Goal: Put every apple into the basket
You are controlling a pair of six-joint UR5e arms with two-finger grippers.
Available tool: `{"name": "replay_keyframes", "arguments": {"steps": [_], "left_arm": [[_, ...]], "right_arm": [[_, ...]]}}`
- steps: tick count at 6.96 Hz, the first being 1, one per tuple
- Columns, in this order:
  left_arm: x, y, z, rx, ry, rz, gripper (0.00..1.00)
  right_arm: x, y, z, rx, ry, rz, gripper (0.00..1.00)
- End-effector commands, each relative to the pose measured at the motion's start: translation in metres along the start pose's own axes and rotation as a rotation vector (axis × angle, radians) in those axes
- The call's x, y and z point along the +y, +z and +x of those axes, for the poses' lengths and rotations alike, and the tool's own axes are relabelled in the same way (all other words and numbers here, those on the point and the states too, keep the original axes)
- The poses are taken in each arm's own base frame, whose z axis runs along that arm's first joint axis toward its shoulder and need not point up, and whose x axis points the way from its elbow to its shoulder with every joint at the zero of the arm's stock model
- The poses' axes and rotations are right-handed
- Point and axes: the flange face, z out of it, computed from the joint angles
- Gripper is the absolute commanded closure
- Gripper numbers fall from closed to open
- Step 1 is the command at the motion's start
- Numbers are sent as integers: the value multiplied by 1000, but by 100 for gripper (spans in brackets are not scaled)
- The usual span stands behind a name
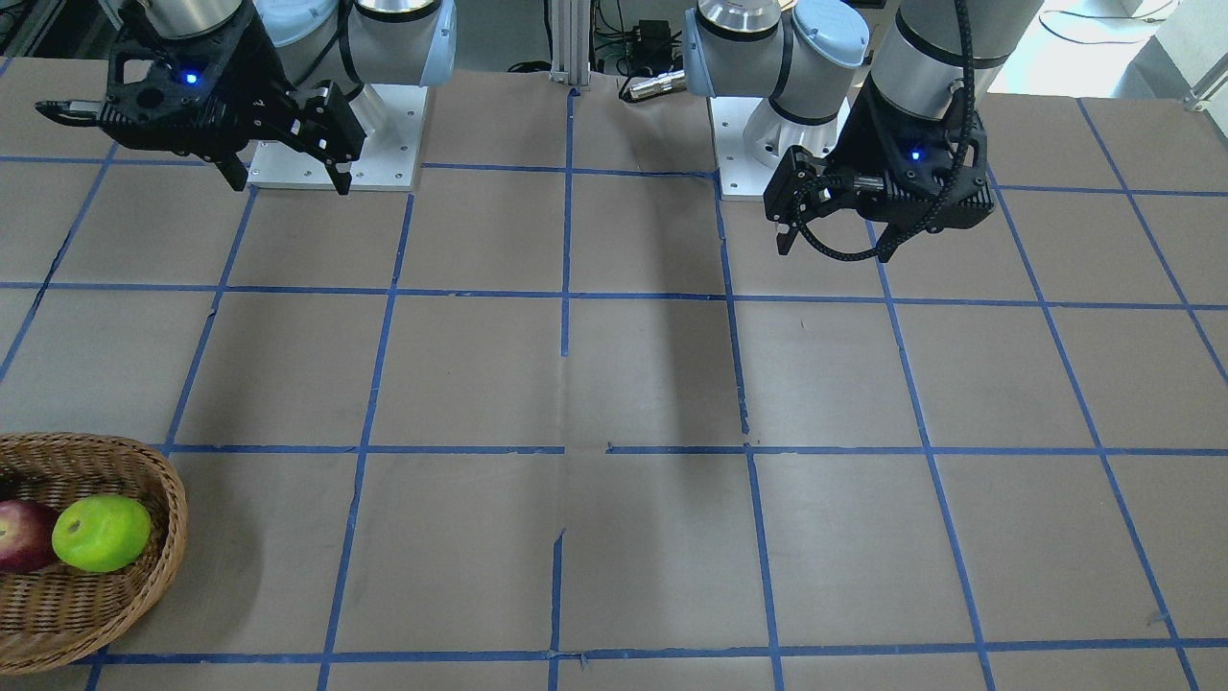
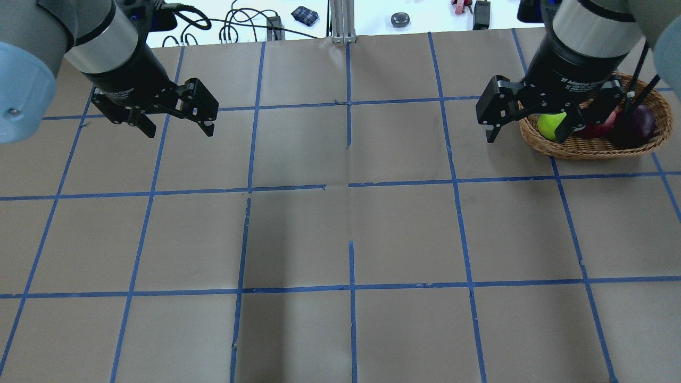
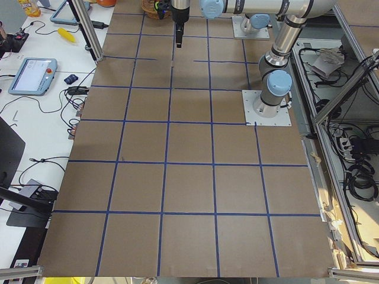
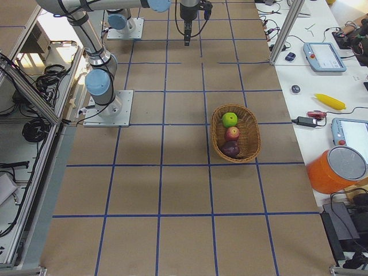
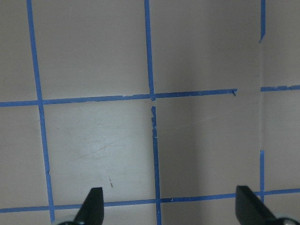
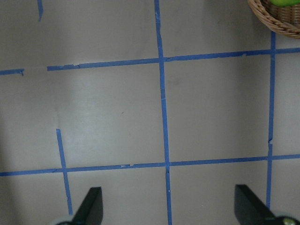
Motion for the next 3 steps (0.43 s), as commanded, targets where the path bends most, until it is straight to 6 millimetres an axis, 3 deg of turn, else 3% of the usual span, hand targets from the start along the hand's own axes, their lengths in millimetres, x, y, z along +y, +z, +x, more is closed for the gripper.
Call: {"name": "replay_keyframes", "arguments": {"steps": [1,3], "left_arm": [[0,0,0,0,1,0,0],[0,0,0,0,0,0,0]], "right_arm": [[8,2,3,18,-48,6,0],[8,2,2,12,-39,7,0]]}}
